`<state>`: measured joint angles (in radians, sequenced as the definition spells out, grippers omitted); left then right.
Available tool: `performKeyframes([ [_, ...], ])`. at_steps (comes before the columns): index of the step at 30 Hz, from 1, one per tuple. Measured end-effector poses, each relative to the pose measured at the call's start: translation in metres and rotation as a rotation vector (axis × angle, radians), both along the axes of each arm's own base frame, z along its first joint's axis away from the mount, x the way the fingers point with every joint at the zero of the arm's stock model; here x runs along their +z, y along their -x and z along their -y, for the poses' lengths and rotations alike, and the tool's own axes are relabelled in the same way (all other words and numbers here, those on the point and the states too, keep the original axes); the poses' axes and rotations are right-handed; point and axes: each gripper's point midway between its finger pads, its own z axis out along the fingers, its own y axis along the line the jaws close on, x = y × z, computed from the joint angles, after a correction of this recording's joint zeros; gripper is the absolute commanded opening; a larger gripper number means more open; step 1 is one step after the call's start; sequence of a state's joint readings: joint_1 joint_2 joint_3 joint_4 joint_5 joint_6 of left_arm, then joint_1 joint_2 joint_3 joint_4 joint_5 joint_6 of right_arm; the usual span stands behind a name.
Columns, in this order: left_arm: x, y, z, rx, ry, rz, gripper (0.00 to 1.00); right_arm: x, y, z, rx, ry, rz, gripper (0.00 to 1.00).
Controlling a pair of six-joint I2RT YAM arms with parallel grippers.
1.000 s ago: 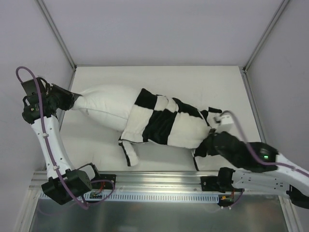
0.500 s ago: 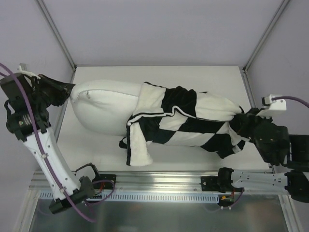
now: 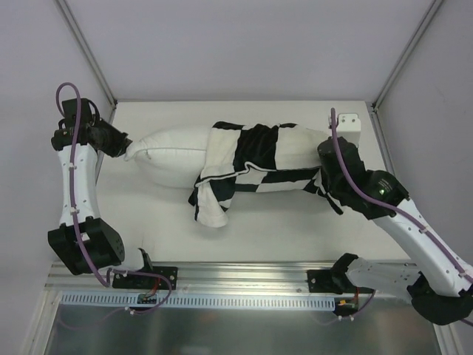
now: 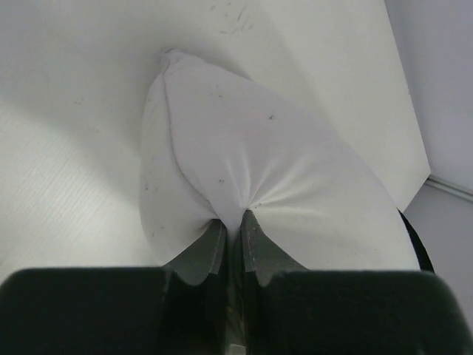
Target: Remove the pillowcase from the pillow
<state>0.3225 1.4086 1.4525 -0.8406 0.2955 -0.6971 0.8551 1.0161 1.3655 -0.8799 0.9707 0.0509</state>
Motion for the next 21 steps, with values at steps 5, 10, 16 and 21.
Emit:
performKeyframes([
  [5, 0.015, 0.002, -0.003, -0.008, -0.056, 0.069, 0.0, -0.013, -0.026, -0.003, 0.068, -0.052, -0.056, 0.01],
  [10, 0.036, 0.01, -0.007, -0.015, -0.107, 0.145, 0.0, -0.008, -0.031, -0.013, 0.167, -0.043, -0.068, 0.01],
  [16, 0.11, 0.059, 0.006, -0.023, -0.215, 0.376, 0.0, 0.019, 0.005, 0.001, 0.249, -0.098, 0.001, 0.01],
  [21, 0.196, 0.13, 0.036, -0.045, -0.319, 0.65, 0.0, 0.08, 0.06, 0.034, 0.294, -0.216, 0.194, 0.01],
])
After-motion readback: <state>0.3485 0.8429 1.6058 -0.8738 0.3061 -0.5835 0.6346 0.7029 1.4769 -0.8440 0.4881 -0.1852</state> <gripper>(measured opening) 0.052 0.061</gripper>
